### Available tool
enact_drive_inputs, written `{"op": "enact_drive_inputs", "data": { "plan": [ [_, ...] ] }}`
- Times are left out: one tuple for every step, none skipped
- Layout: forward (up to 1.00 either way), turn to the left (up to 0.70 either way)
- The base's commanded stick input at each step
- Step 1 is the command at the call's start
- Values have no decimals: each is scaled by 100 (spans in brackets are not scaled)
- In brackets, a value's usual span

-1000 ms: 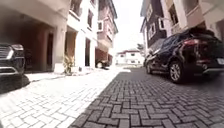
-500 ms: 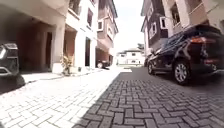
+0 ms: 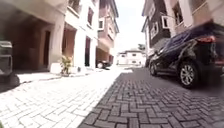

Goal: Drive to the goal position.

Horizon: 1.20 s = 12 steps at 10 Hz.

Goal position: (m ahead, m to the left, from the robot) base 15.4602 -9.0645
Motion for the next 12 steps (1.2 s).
{"op": "enact_drive_inputs", "data": {
  "plan": [
    [50,-4],
    [50,-12],
    [50,-40],
    [50,0],
    [50,0],
    [50,0],
    [50,0],
    [50,0],
    [50,0],
    [50,0],
    [50,0],
    [50,0]
  ]
}}
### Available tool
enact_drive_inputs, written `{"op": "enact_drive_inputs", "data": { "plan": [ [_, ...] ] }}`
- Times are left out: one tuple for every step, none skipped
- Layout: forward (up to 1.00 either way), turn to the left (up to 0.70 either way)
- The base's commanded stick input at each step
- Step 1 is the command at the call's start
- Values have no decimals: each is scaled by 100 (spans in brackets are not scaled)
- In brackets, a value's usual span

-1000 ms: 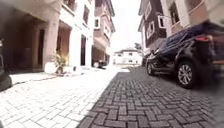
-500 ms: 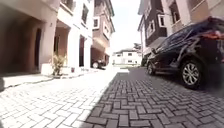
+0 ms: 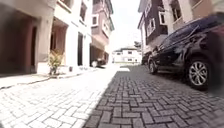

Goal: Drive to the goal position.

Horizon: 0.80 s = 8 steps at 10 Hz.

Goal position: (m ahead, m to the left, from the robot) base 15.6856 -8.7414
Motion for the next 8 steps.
{"op": "enact_drive_inputs", "data": {
  "plan": [
    [50,0],
    [50,0],
    [50,0],
    [50,0],
    [50,0],
    [50,0],
    [50,0],
    [50,0]
  ]
}}
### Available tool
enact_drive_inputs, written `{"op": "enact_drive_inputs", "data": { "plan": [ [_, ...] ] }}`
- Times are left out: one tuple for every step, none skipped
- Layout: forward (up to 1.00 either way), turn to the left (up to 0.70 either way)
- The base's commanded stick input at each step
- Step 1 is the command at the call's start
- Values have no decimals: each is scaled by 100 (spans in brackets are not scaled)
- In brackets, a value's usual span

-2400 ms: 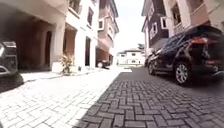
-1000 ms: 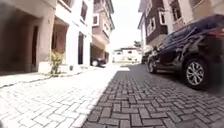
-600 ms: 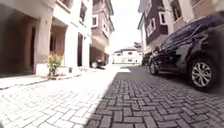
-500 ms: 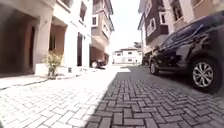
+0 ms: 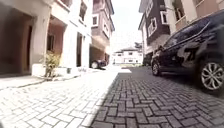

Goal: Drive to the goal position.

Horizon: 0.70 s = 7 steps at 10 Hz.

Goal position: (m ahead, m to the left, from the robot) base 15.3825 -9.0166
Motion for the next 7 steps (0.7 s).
{"op": "enact_drive_inputs", "data": {
  "plan": [
    [50,0],
    [50,0],
    [50,0],
    [50,0],
    [50,0],
    [50,0],
    [50,0]
  ]
}}
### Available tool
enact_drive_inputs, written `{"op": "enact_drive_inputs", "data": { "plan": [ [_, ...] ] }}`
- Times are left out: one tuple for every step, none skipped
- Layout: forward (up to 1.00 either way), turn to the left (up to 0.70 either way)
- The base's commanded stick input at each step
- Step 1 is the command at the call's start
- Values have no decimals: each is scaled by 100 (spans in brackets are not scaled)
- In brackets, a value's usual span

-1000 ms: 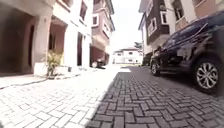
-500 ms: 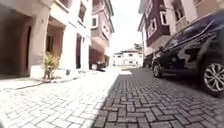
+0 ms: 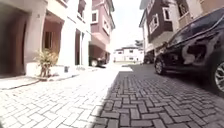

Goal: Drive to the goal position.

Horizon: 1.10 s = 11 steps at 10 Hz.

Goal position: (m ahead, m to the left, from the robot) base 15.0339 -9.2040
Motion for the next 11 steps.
{"op": "enact_drive_inputs", "data": {
  "plan": [
    [50,0],
    [50,0],
    [50,0],
    [50,0],
    [50,0],
    [50,0],
    [50,0],
    [50,0],
    [50,0],
    [50,0],
    [50,0]
  ]
}}
